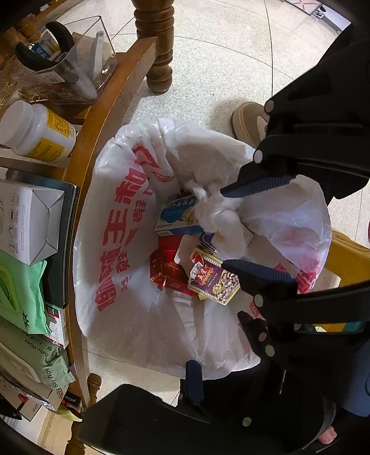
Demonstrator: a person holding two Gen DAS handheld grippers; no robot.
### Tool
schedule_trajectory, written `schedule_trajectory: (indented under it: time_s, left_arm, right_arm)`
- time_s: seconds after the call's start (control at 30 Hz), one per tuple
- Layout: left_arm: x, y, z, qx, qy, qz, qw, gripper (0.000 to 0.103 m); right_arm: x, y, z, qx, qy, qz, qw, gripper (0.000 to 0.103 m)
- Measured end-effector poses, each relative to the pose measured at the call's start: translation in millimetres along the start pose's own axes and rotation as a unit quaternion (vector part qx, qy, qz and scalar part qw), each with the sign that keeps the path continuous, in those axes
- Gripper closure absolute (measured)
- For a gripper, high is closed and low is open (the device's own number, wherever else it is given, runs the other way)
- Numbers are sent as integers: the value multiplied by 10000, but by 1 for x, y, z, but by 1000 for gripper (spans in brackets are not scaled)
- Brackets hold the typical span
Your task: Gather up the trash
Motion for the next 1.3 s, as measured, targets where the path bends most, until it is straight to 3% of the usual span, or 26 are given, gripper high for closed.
schedule_trajectory:
  time_s: [0.13, 0.4, 0.57, 0.73, 0.83, 0.9, 1.07, 1.17, 1.3]
  left_arm:
    - [3, -4, -4, -33, -89, 30, 10000, 19]
    - [14, -6, -20, 14, -285, -52, 9996, 17]
    - [25, -4, -34, -34, -509, -160, 9986, 16]
    - [33, 1, -48, -15, -748, -412, 9963, 14]
    - [39, 0, -54, -203, -894, -415, 9949, 14]
    - [44, 1, -61, -287, -1079, -556, 9922, 14]
    - [61, 3, -86, -85, -1577, -986, 9825, 14]
    - [70, 0, -104, -231, -1925, -1065, 9752, 14]
    - [83, -6, -121, -164, -2241, -1201, 9670, 14]
  right_arm:
    - [1, 0, -5, -34, -57, 17, 10000, 50]
    - [10, -5, -28, -109, -323, 173, 9993, 49]
    - [18, -14, -45, 122, -564, 293, 9979, 42]
    - [30, -12, -53, 186, -701, 313, 9969, 41]
    - [37, -12, -59, 153, -768, 378, 9962, 41]
    - [42, -14, -66, 223, -861, 446, 9950, 41]
    - [60, -13, -89, 399, -1239, 516, 9902, 40]
    - [73, -7, -109, 436, -1541, 524, 9857, 40]
    - [86, -1, -134, 592, -1889, 529, 9788, 36]
Point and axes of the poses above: each gripper's, at about its wrist camera, not at the fingertips, and z roughly the way its jaws point, y to its left, x to its underside, the point moved 6 cm from there along z, roughly the way its jaws point, and after that the axes turned 4 degrees about y, right-handed, at the moved point
